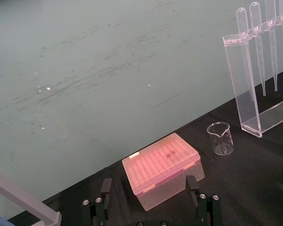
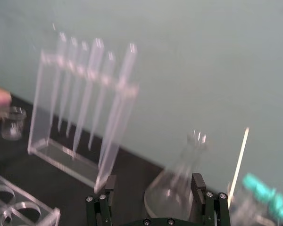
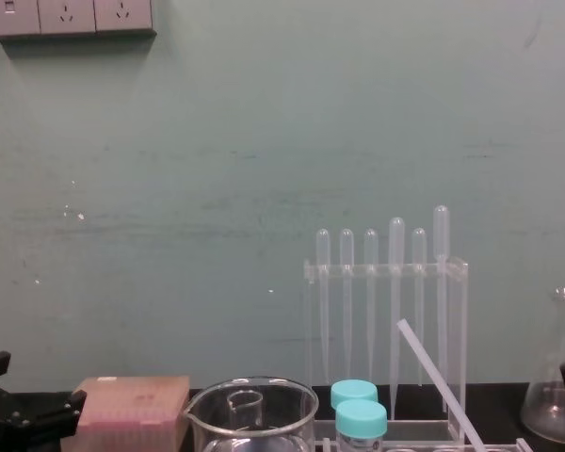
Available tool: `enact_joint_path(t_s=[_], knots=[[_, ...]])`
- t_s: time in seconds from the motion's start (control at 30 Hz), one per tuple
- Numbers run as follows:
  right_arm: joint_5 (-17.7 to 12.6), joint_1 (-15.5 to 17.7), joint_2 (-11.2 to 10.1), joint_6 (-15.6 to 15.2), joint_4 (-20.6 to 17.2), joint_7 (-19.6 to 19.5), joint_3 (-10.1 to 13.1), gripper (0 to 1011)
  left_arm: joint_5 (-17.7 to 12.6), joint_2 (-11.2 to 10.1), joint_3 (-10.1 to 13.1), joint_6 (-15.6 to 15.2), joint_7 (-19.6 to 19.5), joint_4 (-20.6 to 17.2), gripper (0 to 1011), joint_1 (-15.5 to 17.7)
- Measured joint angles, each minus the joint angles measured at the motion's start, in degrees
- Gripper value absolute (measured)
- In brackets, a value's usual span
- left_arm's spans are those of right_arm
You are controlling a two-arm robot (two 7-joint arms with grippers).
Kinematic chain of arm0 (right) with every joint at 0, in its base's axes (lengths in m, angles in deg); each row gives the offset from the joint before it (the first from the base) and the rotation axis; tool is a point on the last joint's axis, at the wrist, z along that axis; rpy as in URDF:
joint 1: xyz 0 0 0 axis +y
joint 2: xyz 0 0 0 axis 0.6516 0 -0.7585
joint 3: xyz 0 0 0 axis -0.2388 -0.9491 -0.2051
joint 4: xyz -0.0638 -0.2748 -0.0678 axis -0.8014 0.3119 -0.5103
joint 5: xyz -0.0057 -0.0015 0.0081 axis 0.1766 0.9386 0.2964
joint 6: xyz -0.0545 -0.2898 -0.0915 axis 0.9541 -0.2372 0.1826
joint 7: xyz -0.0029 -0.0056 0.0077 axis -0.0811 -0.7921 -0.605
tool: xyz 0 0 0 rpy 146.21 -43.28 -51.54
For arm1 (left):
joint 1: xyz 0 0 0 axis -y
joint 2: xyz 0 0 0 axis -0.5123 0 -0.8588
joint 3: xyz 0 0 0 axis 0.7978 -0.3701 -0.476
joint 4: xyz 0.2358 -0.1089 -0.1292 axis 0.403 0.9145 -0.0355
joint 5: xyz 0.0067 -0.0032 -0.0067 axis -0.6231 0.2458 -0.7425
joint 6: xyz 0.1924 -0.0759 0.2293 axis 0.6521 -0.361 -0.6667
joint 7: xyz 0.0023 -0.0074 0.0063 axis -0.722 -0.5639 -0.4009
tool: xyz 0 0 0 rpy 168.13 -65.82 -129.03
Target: Pick up the stirring rod with one hand, then place it down.
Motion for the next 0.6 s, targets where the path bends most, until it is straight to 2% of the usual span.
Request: enact_joint_path(t_s=[0.13, 0.17, 0.23, 0.27, 0.4, 0.53, 0.57, 0.6], knots=[[2.39, 0.68, -0.27, 5.43, -1.62, -0.22, 0.5, 1004, 0.0, 0.0, 0.0, 0.0, 0.0, 0.0, 1000, 0.0], [3.87, 0.84, -0.57, 8.16, -2.42, 0.03, 0.34, 1003, 0.0, 0.0, 0.0, 0.0, 0.0, 0.0, 1000, 0.0], [5.34, 0.87, -0.88, 10.58, -3.04, 0.71, -0.07, 1003, 0.0, 0.0, 0.0, 0.0, 0.0, 0.0, 1000, 0.0], [6.28, 0.81, -1.13, 12.57, -3.51, 1.77, -0.56, 1003, 0.0, 0.0, 0.0, 0.0, 0.0, 0.0, 1000, 0.0], [7.47, 0.25, -1.58, 16.81, -4.4, 5.66, -2.11, 1003, 0.0, 0.0, 0.0, 0.0, 0.0, 0.0, 1000, 0.0], [6.44, -0.98, -1.5, 18.92, -4.45, 10.32, -3.47, 1003, 0.0, 0.0, 0.0, 0.0, 0.0, 0.0, 1000, 0.0], [5.49, -1.32, -1.41, 18.96, -4.31, 11.59, -3.71, 1003, 0.0, 0.0, 0.0, 0.0, 0.0, 0.0, 1000, 0.0], [2.72, -2.19, -1.17, 18.6, -3.74, 14.46, -4.2, 1003, 0.0, 0.0, 0.0, 0.0, 0.0, 0.0, 1000, 0.0]])
